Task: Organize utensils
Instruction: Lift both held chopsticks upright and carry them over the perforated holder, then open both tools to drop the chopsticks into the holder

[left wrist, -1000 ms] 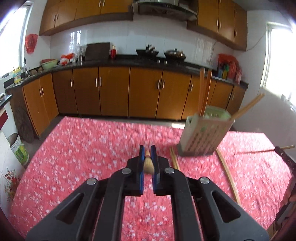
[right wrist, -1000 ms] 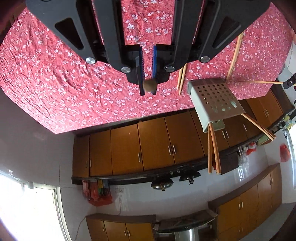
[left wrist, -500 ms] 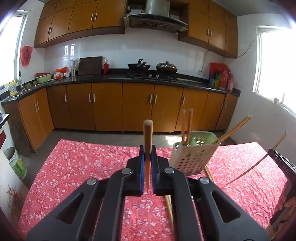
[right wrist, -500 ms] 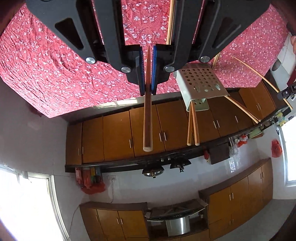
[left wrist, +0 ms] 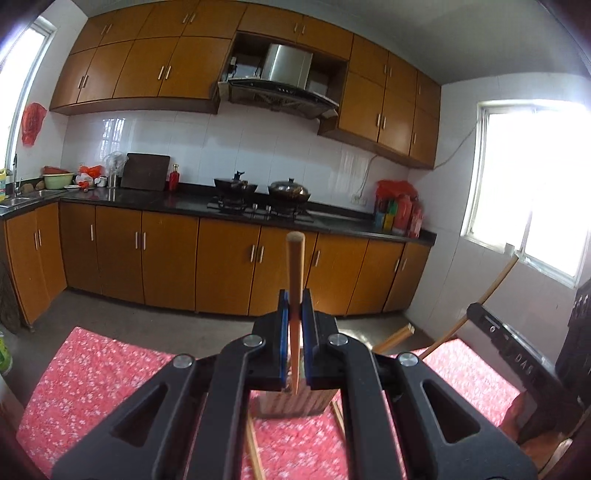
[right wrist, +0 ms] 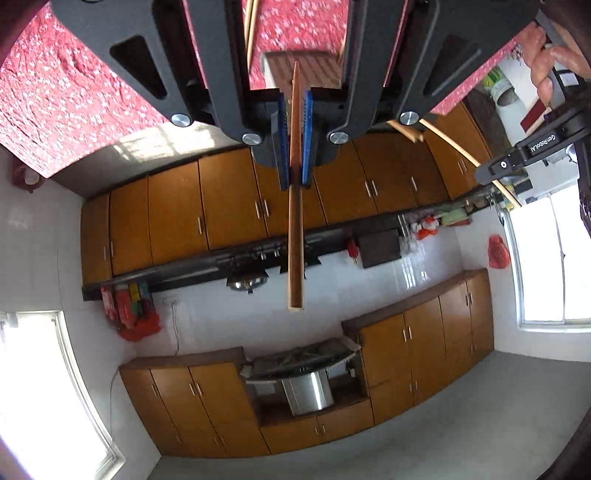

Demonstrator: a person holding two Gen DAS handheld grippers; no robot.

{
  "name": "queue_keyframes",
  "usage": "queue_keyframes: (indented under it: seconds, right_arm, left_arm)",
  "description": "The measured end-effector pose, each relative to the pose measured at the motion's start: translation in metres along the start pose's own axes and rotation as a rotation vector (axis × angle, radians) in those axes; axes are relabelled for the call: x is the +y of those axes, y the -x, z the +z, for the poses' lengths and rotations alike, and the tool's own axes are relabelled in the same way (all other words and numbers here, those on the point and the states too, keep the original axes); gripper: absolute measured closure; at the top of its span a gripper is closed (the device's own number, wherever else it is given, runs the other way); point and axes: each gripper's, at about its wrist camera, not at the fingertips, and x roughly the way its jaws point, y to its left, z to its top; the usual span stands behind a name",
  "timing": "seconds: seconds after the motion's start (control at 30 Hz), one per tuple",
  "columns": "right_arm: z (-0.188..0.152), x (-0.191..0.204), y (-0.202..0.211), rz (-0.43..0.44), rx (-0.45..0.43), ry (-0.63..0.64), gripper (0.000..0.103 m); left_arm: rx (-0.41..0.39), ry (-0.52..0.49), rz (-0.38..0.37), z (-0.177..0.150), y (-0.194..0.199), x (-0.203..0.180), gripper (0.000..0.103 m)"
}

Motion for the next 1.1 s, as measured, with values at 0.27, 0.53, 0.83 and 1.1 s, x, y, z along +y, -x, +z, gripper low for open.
queue_keyframes:
  seconds: [0.27,0.53,0.83,1.1]
  right_arm:
    - [0.003,0.009,-0.041,-0.025,-0.087,0.039,0.096]
    - [-0.026,0.0,-0.088,-0.021,0.001,-0.007,0.096]
    - [-0.033,-0.007,-0.092,-0.023,0.064,-0.009,0.077]
    - [-0.019,-0.014,-0.051,-0.074,0.035,0.007,0.069]
  left_arm:
    - [-0.07,-0.01,0.043,0.013,-0.045,-0.01,0.096]
    - [0.0,0.02,0.046,-0.014,-0.094,0.007,0.096]
    - [0.036,0.03,0.059,-0.021,-0.101,0.017,0.09]
    - [0.015,0.028,0.118,-0.018,-0.062,0.025,0.08]
